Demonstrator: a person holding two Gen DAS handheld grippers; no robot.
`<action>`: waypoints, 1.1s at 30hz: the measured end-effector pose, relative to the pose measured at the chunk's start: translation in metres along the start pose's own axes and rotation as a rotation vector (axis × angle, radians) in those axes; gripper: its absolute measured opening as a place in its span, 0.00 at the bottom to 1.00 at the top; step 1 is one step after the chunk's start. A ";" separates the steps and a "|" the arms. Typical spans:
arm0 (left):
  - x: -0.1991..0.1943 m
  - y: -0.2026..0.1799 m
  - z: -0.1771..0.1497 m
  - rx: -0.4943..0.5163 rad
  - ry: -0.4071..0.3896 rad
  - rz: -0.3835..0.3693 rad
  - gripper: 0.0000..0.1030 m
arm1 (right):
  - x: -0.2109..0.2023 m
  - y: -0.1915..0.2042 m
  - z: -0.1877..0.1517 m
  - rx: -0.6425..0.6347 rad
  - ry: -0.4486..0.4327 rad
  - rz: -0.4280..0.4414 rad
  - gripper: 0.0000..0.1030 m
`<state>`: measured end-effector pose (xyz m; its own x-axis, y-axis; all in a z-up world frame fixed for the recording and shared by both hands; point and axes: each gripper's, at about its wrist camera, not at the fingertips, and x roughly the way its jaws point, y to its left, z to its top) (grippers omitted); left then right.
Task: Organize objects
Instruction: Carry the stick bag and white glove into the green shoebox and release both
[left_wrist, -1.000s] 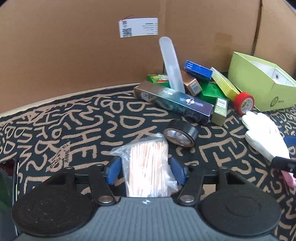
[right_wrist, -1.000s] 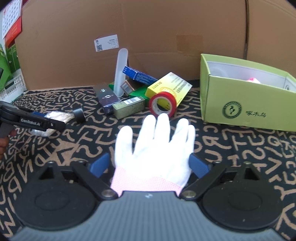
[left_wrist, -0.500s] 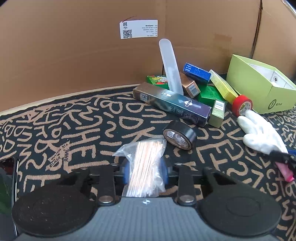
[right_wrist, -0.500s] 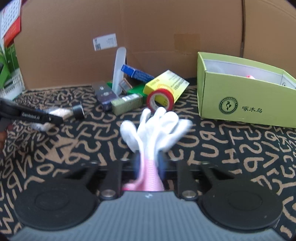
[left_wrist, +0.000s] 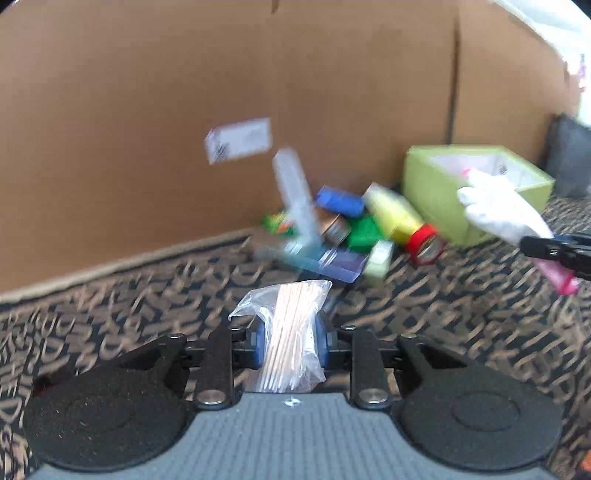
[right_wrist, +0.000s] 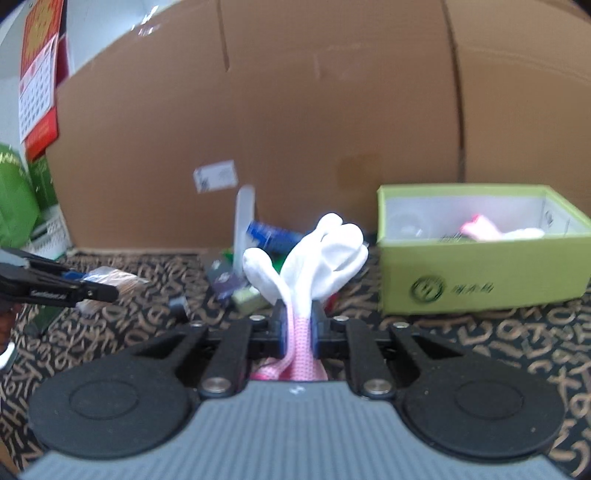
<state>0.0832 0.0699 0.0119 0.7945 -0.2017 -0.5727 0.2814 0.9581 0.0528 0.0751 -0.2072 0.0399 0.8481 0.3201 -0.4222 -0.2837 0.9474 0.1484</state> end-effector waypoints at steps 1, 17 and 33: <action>-0.002 -0.005 0.007 0.004 -0.019 -0.024 0.26 | -0.003 -0.005 0.006 0.002 -0.013 -0.008 0.11; 0.053 -0.122 0.117 0.009 -0.138 -0.323 0.26 | -0.036 -0.103 0.096 -0.052 -0.118 -0.231 0.12; 0.163 -0.216 0.165 0.013 -0.098 -0.320 0.26 | 0.081 -0.191 0.115 -0.060 0.059 -0.372 0.14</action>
<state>0.2411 -0.2034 0.0418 0.7125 -0.5114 -0.4804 0.5314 0.8404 -0.1065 0.2495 -0.3629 0.0797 0.8713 -0.0473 -0.4885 0.0110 0.9970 -0.0768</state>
